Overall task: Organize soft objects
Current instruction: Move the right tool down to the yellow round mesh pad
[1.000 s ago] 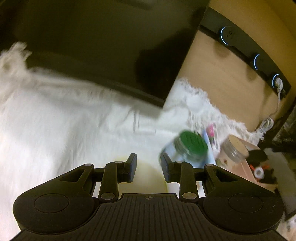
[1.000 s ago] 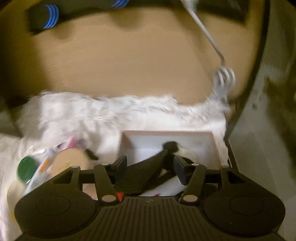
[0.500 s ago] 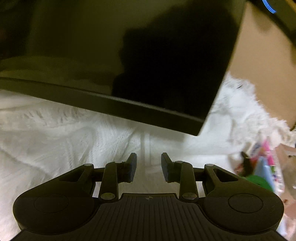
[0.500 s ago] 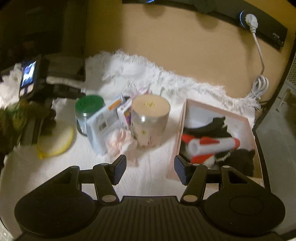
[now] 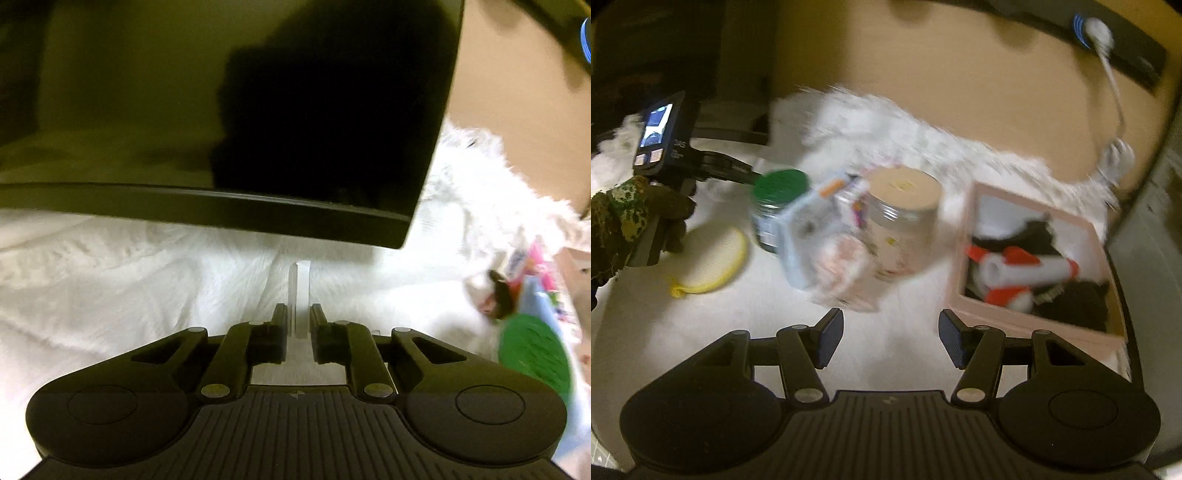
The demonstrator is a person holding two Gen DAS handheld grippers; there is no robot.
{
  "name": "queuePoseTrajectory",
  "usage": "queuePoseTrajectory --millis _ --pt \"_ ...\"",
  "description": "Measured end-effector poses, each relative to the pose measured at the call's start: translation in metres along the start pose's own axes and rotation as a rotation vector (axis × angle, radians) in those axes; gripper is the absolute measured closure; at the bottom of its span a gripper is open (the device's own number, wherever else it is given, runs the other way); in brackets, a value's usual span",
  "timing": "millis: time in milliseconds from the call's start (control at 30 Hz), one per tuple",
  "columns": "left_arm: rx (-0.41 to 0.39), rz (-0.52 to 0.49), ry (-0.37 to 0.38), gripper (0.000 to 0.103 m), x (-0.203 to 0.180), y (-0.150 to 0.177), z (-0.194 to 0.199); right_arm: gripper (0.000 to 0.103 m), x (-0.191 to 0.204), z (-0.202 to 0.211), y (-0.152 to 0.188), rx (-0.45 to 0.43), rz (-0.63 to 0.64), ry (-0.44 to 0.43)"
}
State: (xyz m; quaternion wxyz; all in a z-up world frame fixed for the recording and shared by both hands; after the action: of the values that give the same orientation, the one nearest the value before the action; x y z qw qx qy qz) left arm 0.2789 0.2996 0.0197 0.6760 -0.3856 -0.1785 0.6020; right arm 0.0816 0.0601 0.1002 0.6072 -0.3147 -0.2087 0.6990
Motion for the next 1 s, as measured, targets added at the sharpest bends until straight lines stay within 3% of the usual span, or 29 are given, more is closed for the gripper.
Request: queuePoseTrajectory --millis 67,200,333,433,567,733,833,867,900,933,1000 --pt "-0.015 0.026 0.035 0.088 0.006 0.005 0.024 0.044 0.012 0.001 -0.005 -0.02 0.032 -0.046" --pt "-0.058 0.074 0.067 0.088 0.016 0.018 0.078 0.029 0.042 0.0 -0.012 -0.038 0.076 -0.166" --pt "-0.054 0.091 0.069 0.088 0.018 0.042 0.118 0.027 0.082 -0.015 -0.019 -0.028 0.103 -0.298" --pt "-0.032 0.116 0.053 0.088 0.027 0.064 0.137 0.027 0.104 -0.04 -0.026 0.018 0.048 -0.36" --pt "0.011 0.184 0.044 0.088 0.056 0.086 0.147 0.027 0.13 -0.077 -0.036 0.07 -0.057 -0.356" --pt "0.054 0.211 0.014 0.088 0.077 0.102 0.149 0.027 0.164 -0.116 -0.04 0.068 -0.058 -0.277" --pt "0.079 0.227 0.035 0.088 0.083 0.11 0.147 0.027 0.16 -0.126 -0.041 0.092 -0.141 -0.313" --pt "0.085 0.223 0.04 0.088 0.082 0.111 0.147 0.033 0.16 -0.127 -0.043 0.103 -0.16 -0.358" --pt "0.09 0.217 0.045 0.088 0.081 0.112 0.146 0.047 0.159 -0.128 -0.046 0.113 -0.184 -0.416" --pt "0.092 0.215 0.051 0.088 0.08 0.113 0.145 0.053 0.158 -0.128 -0.048 0.122 -0.209 -0.476" --pt "0.089 0.222 0.055 0.088 0.08 0.113 0.143 0.059 0.155 -0.124 -0.051 0.107 -0.237 -0.514"
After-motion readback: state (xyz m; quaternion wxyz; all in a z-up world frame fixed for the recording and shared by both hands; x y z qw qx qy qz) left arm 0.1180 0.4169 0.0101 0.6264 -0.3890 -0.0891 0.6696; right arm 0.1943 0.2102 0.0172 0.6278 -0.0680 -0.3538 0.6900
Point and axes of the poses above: each gripper's, at about its wrist camera, not at the fingertips, and z roughly against the way its jaws point, x to its left, y to its underside, the point moved 2 cm from there along -z, roughly the way its jaws point, and after that the axes turned 5 degrees about y, right-handed, at the moved point
